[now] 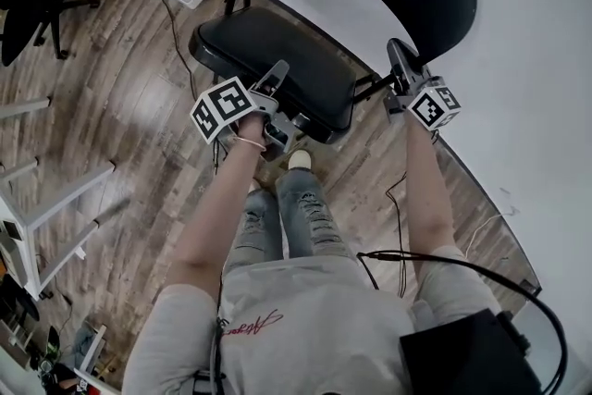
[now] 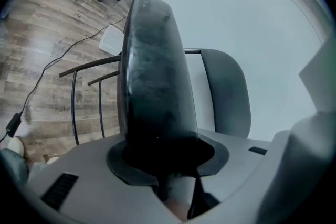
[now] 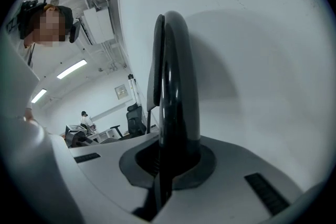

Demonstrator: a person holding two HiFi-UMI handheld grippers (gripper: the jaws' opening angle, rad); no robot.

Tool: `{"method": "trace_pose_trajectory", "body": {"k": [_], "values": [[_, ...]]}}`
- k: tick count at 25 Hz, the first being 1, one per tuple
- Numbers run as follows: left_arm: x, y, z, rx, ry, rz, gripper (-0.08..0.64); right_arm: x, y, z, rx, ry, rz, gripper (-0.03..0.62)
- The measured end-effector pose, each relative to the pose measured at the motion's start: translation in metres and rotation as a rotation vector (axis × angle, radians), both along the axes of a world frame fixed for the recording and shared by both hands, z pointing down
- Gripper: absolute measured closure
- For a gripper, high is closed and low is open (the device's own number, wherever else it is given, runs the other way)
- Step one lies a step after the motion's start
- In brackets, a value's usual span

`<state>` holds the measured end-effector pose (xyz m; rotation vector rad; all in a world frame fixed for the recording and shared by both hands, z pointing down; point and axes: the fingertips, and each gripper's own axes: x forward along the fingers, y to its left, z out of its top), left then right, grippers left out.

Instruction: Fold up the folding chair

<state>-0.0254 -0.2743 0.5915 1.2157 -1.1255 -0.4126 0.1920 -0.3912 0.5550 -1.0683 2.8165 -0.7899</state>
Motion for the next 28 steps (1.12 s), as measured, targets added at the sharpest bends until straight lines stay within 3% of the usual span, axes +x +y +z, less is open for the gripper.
{"method": "trace_pose_trajectory", "body": {"k": [9,18,28], "values": [[0.015,-0.047,-0.012,-0.155,-0.053,0.027,0.387,0.011,-0.022,-0.004,-0.004,0.154,0.263,0.577],[0.039,-0.102,-0.019,-0.273,-0.138,0.052,0.365,0.027,-0.042,-0.008,-0.019,0.250,0.421,0.577],[0.060,-0.157,-0.018,-0.353,-0.187,0.092,0.328,0.034,-0.055,-0.015,-0.095,0.406,0.439,0.577]]}}
